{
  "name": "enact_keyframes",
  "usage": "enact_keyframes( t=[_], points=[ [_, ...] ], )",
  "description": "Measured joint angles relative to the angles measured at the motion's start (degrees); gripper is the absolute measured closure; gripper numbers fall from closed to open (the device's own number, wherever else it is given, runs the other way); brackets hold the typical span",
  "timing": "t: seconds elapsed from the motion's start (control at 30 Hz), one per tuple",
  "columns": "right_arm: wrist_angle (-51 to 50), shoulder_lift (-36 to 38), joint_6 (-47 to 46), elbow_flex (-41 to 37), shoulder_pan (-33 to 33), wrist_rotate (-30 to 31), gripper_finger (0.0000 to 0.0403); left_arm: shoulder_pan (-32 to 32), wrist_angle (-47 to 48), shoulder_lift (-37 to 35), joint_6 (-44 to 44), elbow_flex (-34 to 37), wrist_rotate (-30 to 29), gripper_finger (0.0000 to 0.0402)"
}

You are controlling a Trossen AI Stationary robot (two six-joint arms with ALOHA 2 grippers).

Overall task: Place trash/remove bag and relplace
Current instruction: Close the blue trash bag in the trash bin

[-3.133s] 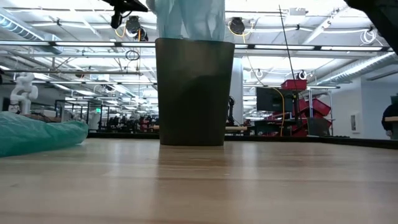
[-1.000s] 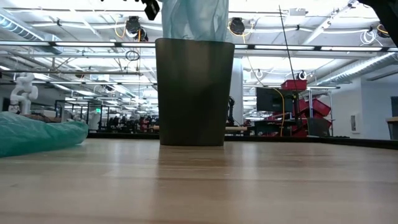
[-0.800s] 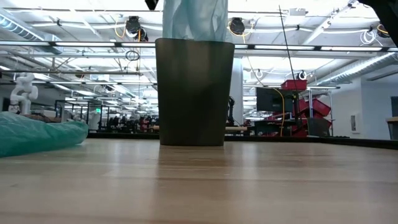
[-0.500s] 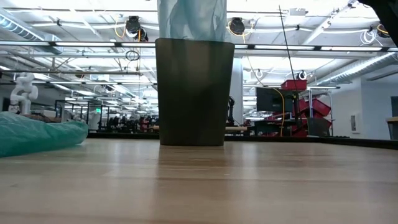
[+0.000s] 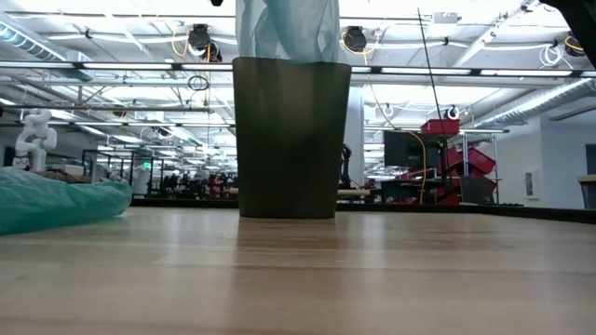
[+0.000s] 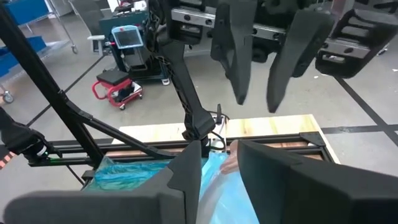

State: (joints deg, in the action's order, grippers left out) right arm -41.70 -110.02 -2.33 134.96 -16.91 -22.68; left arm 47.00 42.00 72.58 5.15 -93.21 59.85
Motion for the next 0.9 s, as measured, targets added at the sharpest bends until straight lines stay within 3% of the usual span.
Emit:
enact_keyframes(
  t=[0.23, 0.53, 0.67, 0.83, 0.9],
  points=[
    [-0.08, 0.0, 0.02, -0.01, -0.02, -0.01, 0.0302, -2.09, 3.17, 1.22, 3.16, 0.0, -1.1, 0.0231],
    [-0.15, 0.0, 0.02, -0.01, -0.02, -0.07, 0.0302, -4.93, 4.26, 4.28, 3.19, 0.02, -1.66, 0.0225],
    [-0.21, 0.0, 0.02, 0.0, -0.02, -0.13, 0.0302, -5.52, 4.14, 4.44, 3.3, 0.04, -2.82, 0.0266],
    [-0.51, 0.0, 0.02, 0.0, -0.02, -0.13, 0.0302, -5.52, 4.05, 4.44, 4.78, 0.04, -3.33, 0.0382],
    [-0.54, 0.0, 0.02, 0.0, -0.02, -0.13, 0.0302, -5.5, 4.0, 4.44, 4.33, 0.04, -3.12, 0.0392]
  ],
)
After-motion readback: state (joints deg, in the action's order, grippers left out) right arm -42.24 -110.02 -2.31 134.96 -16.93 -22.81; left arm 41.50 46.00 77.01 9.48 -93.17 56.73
